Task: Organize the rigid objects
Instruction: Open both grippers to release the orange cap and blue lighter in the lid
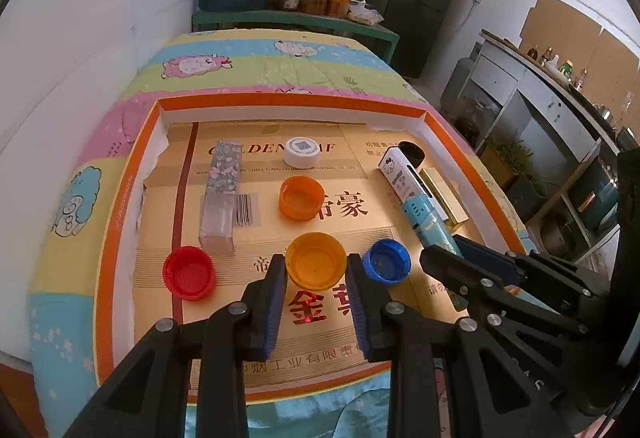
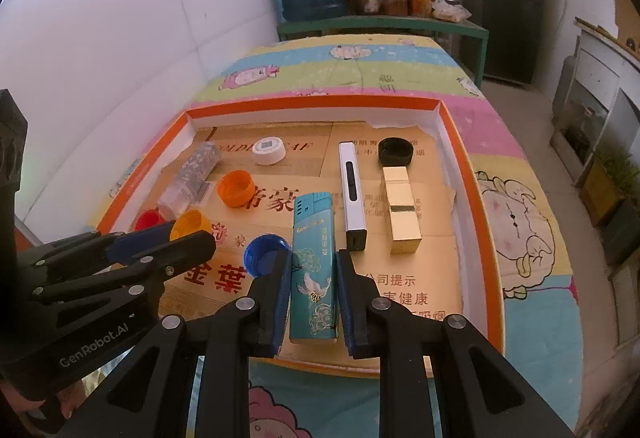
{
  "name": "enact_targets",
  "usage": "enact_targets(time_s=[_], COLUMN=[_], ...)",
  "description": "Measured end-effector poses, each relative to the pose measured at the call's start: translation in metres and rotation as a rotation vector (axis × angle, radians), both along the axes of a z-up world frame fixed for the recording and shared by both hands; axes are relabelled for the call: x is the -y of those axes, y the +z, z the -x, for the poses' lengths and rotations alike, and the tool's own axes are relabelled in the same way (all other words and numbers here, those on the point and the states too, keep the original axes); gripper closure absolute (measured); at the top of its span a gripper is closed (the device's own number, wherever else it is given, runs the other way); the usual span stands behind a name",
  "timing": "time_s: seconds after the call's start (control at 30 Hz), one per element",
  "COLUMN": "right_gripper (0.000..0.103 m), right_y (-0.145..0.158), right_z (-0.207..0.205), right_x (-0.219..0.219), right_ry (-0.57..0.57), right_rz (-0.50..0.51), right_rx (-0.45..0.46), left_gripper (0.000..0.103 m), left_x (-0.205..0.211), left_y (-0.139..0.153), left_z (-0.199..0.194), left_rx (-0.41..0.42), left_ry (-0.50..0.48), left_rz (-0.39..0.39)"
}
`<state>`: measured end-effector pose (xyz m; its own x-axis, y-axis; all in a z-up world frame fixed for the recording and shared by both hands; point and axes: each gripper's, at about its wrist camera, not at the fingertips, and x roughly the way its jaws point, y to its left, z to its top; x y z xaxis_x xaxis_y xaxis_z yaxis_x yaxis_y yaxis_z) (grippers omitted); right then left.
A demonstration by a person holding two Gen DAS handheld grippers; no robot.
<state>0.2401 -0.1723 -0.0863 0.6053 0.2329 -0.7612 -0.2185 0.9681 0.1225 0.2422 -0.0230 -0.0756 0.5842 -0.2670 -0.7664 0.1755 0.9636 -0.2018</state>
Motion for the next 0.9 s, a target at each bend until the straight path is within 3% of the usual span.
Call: enact_targets(time_s=[0.9], right_gripper=[0.08], right_y=[-0.013], right_z=[-0.008], right_x=[-0.001], right_ry=[0.002], right_rz=[0.002], right_rx=[-0.033], left_gripper=[0.072], left_x=[0.002], left_y=[-0.01], left_z=[-0.005], left_rx=[-0.003], left_ry=[-0.005], left_rz=[-0.018])
